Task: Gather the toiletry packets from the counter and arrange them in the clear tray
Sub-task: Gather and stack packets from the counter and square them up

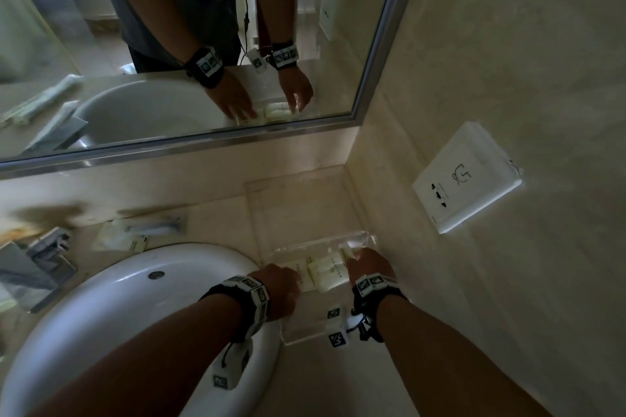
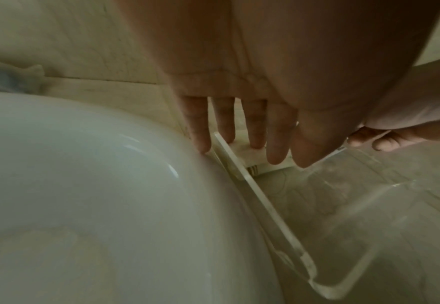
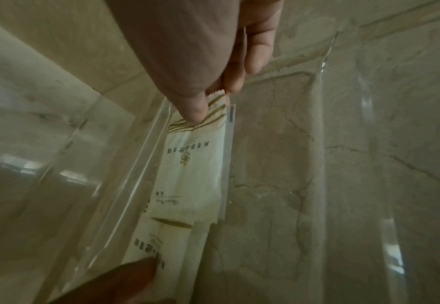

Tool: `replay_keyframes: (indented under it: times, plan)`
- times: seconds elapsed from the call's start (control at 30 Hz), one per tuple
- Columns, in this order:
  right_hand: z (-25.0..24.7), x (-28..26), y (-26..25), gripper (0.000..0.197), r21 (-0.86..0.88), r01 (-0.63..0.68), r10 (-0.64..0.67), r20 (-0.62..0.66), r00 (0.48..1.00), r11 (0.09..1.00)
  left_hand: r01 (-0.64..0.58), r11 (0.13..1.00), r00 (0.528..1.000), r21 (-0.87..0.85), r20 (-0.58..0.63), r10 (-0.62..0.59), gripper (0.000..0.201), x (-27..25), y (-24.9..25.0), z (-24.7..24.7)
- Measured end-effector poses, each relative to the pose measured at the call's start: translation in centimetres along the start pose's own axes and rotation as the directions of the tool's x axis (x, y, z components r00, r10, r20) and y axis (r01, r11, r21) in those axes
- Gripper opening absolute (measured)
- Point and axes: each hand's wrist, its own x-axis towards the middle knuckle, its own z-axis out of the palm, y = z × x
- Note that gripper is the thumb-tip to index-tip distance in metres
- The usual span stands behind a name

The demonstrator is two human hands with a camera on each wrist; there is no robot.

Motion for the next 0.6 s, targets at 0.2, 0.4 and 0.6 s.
replay_keyframes:
  times: [0.2,0.4,0.6]
  plan:
    - [0.6,-0.3,-0.6,0.039,0.099,-0.018,0.025,-0.064,0.998,0.995,0.028,0.999,1.000,0.023,-0.014,-0.027,0.065,-2.9,1.1,-1.5]
    - [-0.5,0.1,-0.9,0.034,0.007,-0.039,0.040,-0.141,0.989,0.999,0.033,0.999,0.999,0.023,-0.020,-0.033,0.071,-2.8,0.9,-1.3]
    - [0.4,-2.4,-1.2,0.046,-0.200,0.203,-0.221,-0.075,0.972,0.959,0.018,0.999,0.999,0.047,-0.027,-0.017,0.075,-3.0,1.2,-1.3]
